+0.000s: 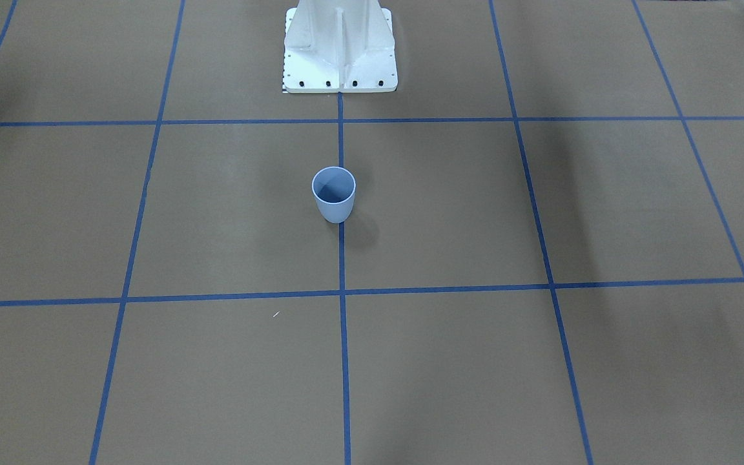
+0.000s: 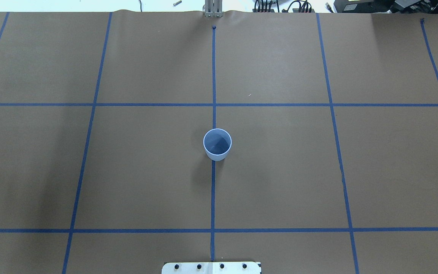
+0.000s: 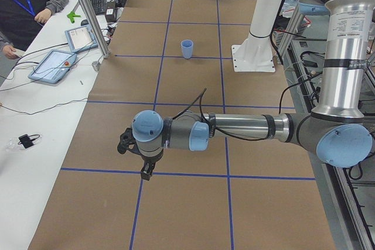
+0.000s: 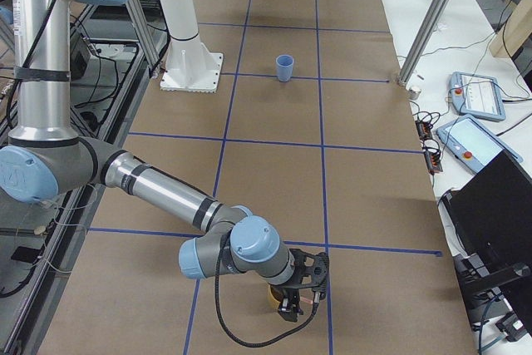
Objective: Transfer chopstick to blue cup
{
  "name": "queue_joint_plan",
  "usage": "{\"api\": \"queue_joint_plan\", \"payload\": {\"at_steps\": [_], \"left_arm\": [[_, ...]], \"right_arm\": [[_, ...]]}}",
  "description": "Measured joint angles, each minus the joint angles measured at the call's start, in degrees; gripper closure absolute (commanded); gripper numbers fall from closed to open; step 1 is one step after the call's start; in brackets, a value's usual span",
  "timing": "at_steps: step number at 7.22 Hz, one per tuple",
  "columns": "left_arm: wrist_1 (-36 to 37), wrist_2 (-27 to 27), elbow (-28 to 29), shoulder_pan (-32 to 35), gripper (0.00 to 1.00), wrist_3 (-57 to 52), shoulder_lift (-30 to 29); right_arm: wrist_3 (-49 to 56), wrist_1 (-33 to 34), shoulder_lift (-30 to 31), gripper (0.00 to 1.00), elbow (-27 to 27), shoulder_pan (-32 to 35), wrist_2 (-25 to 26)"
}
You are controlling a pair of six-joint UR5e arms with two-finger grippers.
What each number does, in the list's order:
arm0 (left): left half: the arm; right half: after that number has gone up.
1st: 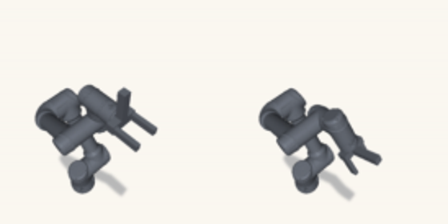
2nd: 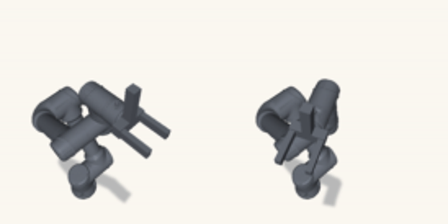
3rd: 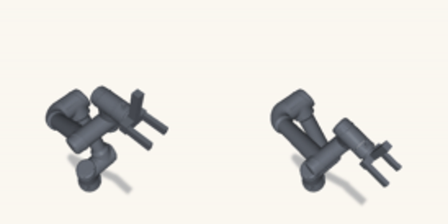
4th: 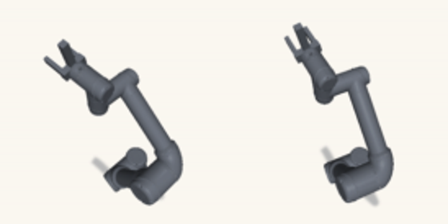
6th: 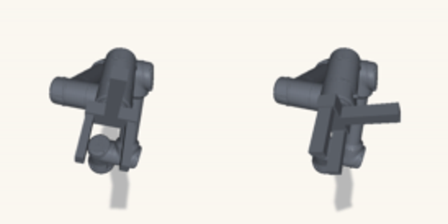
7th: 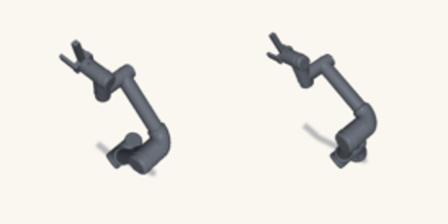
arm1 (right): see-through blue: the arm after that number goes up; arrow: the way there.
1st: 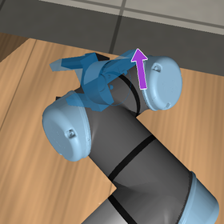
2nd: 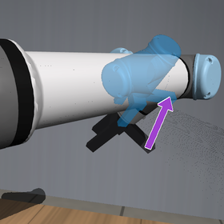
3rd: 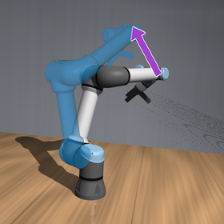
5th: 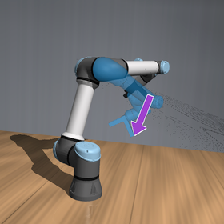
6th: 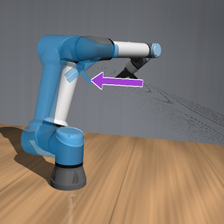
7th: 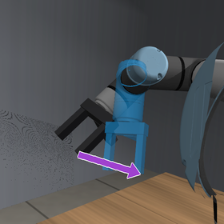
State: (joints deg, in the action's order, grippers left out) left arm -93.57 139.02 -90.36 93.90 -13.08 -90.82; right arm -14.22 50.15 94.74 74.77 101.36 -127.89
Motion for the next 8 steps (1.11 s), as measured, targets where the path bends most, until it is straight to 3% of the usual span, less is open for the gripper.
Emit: {"api": "queue_joint_plan", "payload": {"at_steps": [6,8], "left_arm": [[0.1,-0.1,-1.2,0.0,0.02,0.0,0.9],[0.1,-0.1,-1.5,0.0,0.02,0.0,0.9]], "right_arm": [[-1.4,0.0,-2.1,0.43,-0.7,-0.6,0.4],[-1.4,0.1,-2.4,0.44,-1.0,-0.9,0.3]]}}
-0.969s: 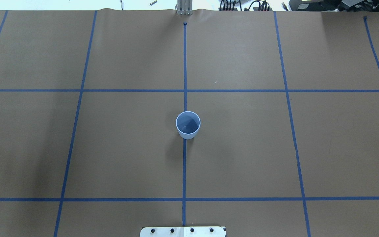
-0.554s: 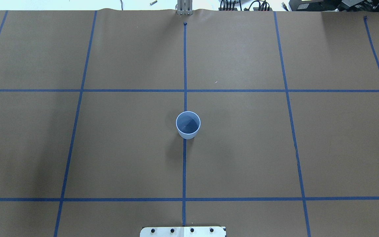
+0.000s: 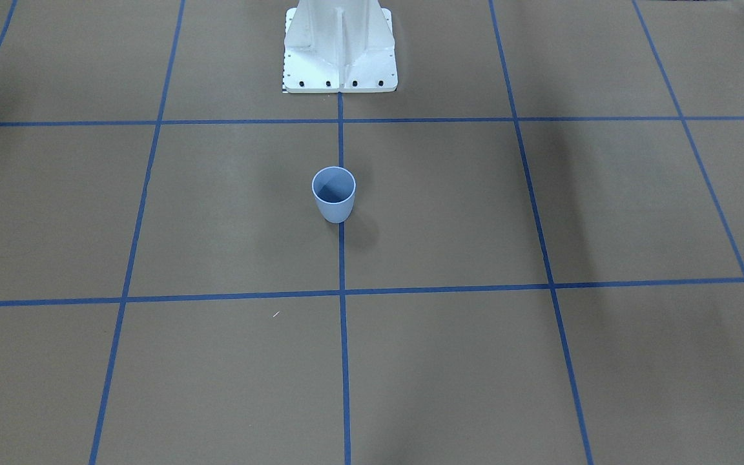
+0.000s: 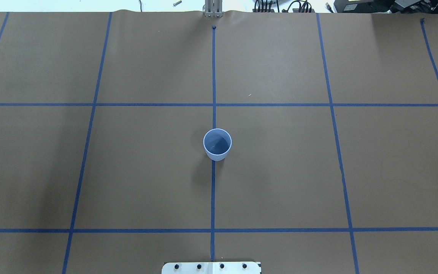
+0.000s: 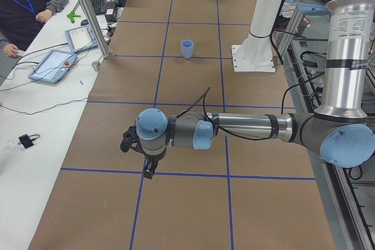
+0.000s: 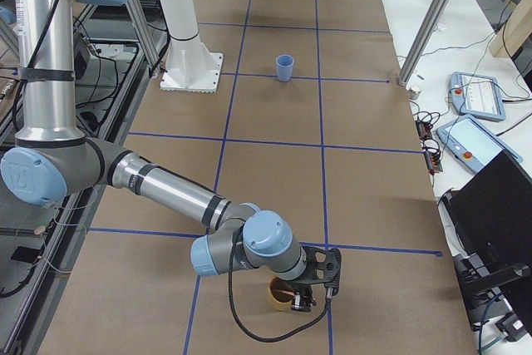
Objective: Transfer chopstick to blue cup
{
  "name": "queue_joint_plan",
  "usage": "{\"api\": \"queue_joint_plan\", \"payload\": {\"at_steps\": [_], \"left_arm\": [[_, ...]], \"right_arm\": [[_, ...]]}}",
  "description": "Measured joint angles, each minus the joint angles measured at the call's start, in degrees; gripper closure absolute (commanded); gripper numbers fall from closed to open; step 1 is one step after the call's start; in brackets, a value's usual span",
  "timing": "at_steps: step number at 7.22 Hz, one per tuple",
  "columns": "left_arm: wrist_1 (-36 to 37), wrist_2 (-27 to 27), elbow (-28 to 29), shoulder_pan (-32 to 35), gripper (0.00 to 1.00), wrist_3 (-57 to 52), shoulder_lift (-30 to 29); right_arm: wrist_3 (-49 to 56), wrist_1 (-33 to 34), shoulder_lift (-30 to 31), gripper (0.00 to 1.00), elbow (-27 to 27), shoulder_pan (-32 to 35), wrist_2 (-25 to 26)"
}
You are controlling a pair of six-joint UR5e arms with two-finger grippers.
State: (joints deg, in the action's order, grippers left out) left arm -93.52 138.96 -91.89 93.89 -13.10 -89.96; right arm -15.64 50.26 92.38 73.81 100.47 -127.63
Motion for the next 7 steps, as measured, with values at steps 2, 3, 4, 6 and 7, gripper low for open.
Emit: {"api": "queue_joint_plan", "payload": {"at_steps": [2,3,4,6,7], "left_arm": [[0.0,0.0,-0.2,0.0,0.02,0.0,0.0],[0.0,0.0,-0.4,0.0,0.02,0.1,0.0],[0.0,0.0,-0.5,0.0,0.02,0.1,0.0],[0.0,0.0,-0.6,0.0,0.02,0.1,0.0],[0.0,0.0,-0.6,0.1,0.02,0.1,0.0]], "right_arm": [[0.0,0.0,0.1,0.47,-0.4,-0.1,-0.2],[0.0,-0.1,0.3,0.58,-0.5,-0.1,-0.2],[0.0,-0.1,0.5,0.65,-0.6,-0.1,-0.2],[0.0,-0.2,0.7,0.77,-0.7,0.0,-0.3],[0.0,-0.2,0.8,0.87,-0.7,0.0,-0.3]]}}
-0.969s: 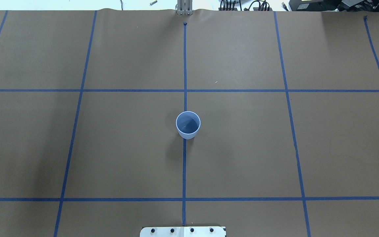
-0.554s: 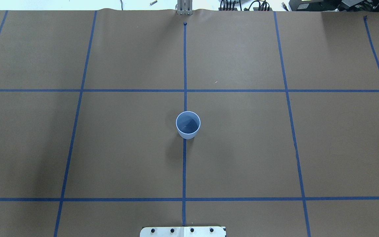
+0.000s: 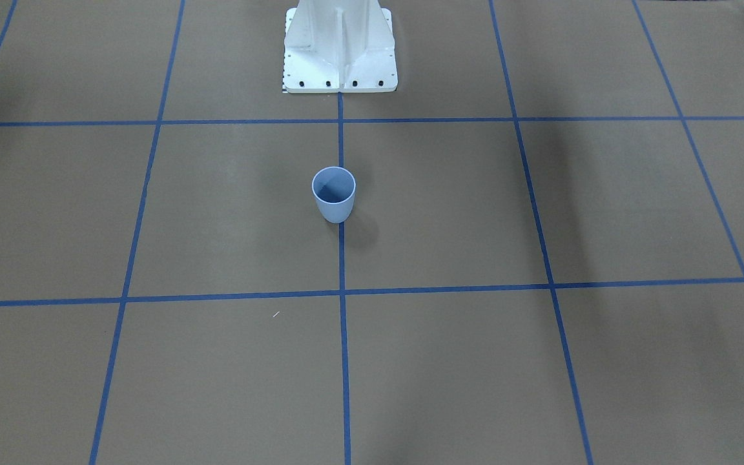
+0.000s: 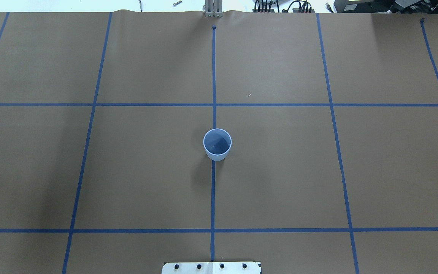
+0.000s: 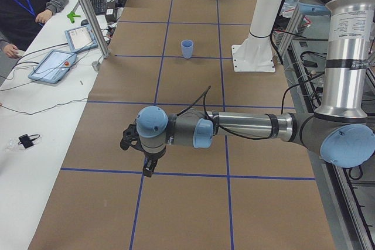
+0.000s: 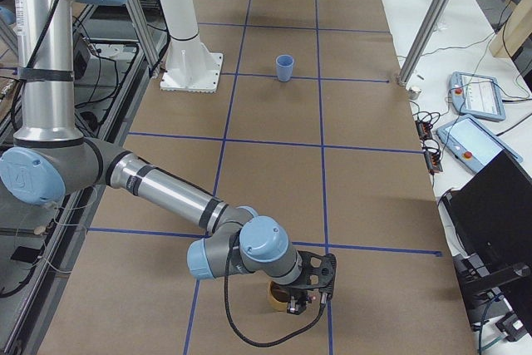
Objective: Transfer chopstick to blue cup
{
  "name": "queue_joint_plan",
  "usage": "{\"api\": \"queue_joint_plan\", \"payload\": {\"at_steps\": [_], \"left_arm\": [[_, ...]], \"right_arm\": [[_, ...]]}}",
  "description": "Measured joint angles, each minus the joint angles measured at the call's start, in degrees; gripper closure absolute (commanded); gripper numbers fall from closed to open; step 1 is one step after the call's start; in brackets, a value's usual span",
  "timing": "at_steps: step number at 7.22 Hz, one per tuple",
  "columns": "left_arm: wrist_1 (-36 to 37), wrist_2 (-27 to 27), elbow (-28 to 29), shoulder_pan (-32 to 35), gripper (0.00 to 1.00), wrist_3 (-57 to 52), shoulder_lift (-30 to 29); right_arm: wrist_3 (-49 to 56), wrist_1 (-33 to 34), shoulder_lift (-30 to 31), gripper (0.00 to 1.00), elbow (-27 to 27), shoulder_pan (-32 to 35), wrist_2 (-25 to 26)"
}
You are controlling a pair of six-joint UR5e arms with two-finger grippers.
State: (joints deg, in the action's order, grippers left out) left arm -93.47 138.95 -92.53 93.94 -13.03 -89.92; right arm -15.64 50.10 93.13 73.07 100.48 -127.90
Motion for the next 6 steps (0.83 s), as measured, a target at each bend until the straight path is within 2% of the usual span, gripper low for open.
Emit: {"api": "queue_joint_plan", "payload": {"at_steps": [2,6], "left_arm": [[0.0,-0.1,-0.4,0.0,0.02,0.0,0.2],[0.0,-0.1,-1.1,0.0,0.02,0.0,1.2]], "right_arm": [[0.0,0.0,0.1,0.99,0.2,0.1,-0.1],[0.1,0.0,0.9,1.0,1.7,0.4,-0.5]]}}
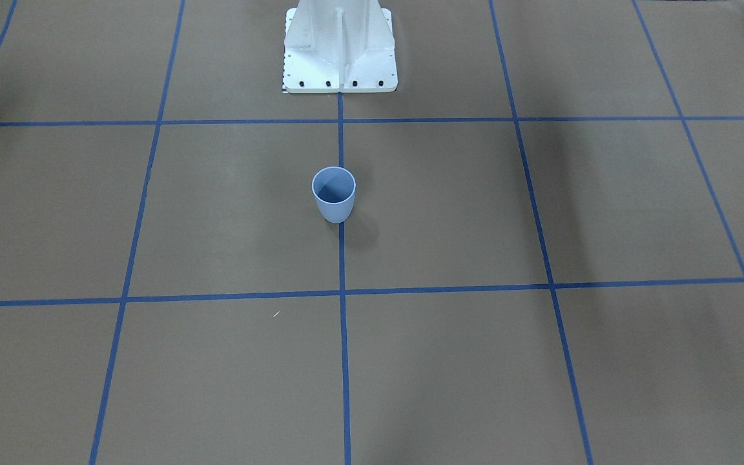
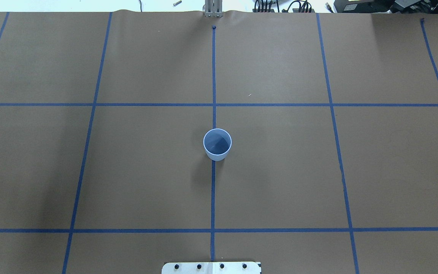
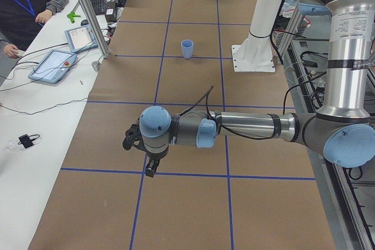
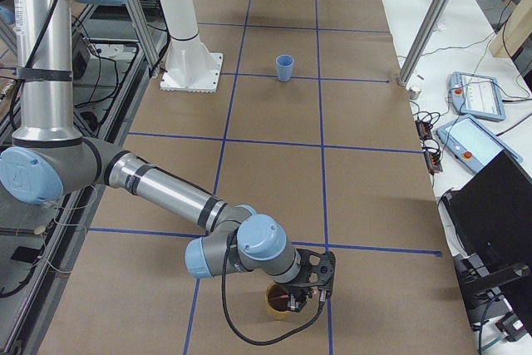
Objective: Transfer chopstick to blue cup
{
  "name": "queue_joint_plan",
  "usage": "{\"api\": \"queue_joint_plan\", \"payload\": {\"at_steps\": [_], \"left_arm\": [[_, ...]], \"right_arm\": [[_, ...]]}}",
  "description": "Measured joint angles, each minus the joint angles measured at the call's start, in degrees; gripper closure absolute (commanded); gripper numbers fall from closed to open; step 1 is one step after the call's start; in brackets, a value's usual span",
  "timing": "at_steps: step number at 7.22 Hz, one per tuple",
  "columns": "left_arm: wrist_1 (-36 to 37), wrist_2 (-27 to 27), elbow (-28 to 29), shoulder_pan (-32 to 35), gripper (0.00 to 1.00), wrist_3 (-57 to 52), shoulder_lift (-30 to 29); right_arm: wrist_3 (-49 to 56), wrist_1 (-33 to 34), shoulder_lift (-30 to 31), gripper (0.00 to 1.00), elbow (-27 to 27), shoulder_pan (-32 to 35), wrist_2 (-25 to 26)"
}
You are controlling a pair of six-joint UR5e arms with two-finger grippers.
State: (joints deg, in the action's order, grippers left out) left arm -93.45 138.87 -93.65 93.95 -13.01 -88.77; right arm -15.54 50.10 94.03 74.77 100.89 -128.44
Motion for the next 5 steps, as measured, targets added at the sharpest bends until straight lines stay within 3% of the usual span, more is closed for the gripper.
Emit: {"api": "queue_joint_plan", "payload": {"at_steps": [5], "left_arm": [[-0.1,0.0,0.0,0.0,0.02,-0.1,0.3]], "right_arm": [[0.3,0.2,1.8,1.0,3.8,4.9,-2.7]]}}
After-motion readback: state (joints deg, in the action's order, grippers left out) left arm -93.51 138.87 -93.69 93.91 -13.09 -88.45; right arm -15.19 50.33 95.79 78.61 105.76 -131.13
